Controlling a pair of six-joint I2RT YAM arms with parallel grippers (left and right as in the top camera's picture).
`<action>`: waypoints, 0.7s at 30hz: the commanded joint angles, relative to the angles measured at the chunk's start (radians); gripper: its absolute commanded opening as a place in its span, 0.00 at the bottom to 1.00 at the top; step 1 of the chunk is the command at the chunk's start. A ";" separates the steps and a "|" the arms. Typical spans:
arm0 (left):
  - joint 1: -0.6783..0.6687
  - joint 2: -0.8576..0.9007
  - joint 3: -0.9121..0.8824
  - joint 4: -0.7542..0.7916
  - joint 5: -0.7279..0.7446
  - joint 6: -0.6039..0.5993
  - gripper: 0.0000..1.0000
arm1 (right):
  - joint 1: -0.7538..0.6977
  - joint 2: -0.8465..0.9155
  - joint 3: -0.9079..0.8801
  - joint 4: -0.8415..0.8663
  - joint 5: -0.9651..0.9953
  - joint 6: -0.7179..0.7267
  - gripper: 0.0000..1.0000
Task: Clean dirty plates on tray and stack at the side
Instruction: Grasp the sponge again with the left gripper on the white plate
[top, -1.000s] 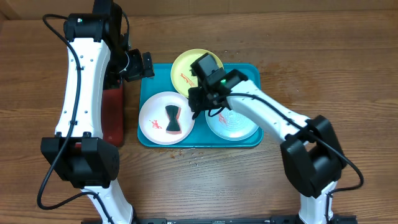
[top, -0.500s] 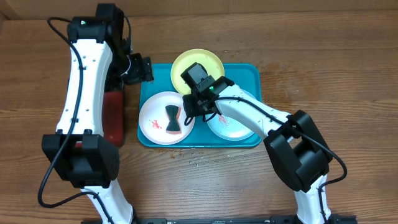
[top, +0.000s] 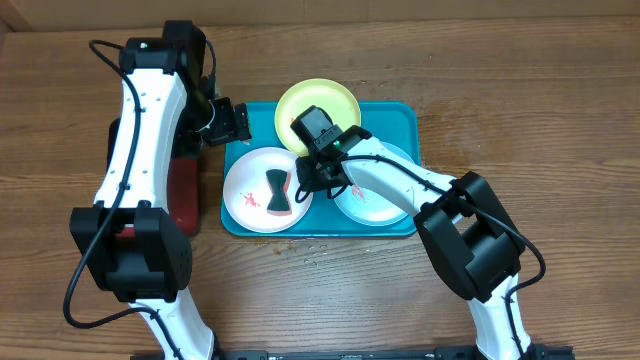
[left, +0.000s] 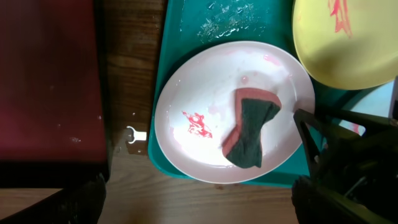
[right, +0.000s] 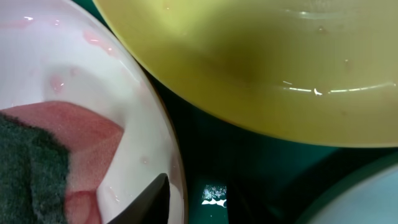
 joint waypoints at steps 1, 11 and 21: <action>-0.007 0.001 -0.016 0.011 -0.003 0.019 0.95 | 0.002 0.006 0.019 0.002 0.010 0.002 0.26; -0.009 0.007 -0.019 0.026 0.085 0.008 0.19 | 0.001 0.006 0.019 0.002 0.010 0.005 0.15; -0.042 0.007 -0.188 0.091 0.133 0.021 0.27 | 0.001 0.006 0.019 0.002 0.009 0.005 0.14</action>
